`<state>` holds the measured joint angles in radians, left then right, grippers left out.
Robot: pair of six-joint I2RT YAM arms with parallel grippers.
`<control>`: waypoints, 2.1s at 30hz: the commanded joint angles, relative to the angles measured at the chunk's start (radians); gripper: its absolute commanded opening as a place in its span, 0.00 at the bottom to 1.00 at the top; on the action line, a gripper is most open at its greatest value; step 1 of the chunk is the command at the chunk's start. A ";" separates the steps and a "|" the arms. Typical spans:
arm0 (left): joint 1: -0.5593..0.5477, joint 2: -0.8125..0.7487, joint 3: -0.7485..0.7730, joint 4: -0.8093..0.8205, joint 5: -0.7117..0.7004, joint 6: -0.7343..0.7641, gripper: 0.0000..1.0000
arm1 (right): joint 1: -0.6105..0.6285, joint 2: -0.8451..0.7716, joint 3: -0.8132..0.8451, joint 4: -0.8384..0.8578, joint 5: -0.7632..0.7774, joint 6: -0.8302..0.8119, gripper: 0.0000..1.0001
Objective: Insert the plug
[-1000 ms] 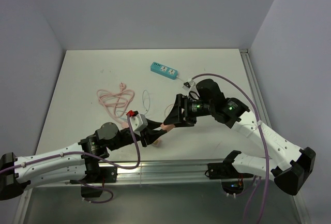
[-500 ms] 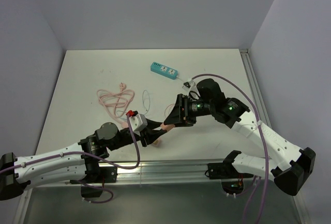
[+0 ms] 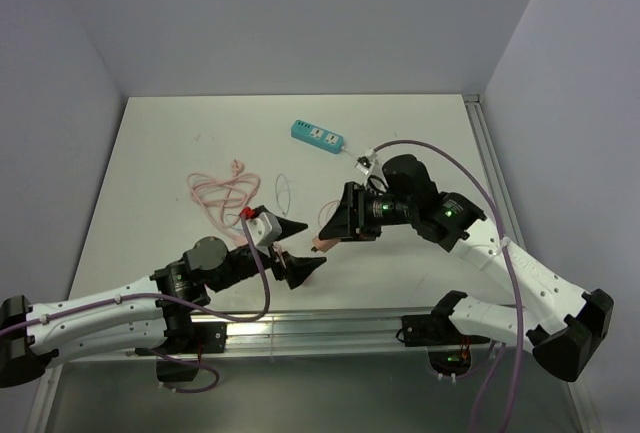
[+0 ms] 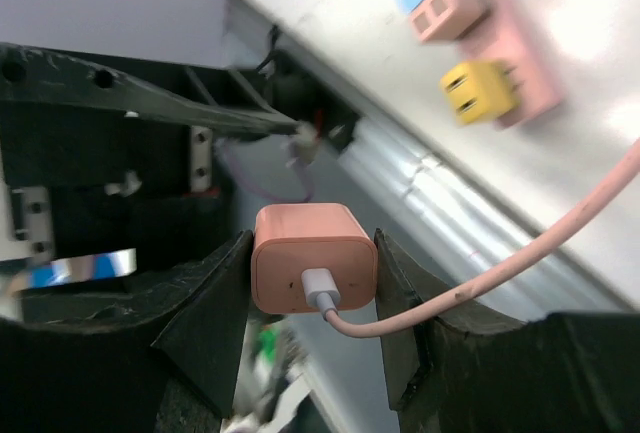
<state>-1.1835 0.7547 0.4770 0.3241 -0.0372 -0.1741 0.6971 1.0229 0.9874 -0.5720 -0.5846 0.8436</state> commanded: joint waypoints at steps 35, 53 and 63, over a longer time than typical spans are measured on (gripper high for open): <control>0.529 -0.107 0.357 -1.232 -0.650 -1.067 1.00 | 0.521 0.476 0.235 0.172 0.887 -0.765 0.00; 0.529 -0.106 0.327 -1.105 -0.595 -1.007 1.00 | 0.613 0.600 0.241 0.189 0.924 -0.770 0.00; 0.529 -0.150 0.313 -1.108 -0.601 -1.002 1.00 | 0.614 0.640 0.232 0.212 0.927 -0.764 0.00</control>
<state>-0.6598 0.6247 0.7910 -0.8124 -0.6327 -1.1900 1.3048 1.6489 1.1950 -0.4030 0.3138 0.0772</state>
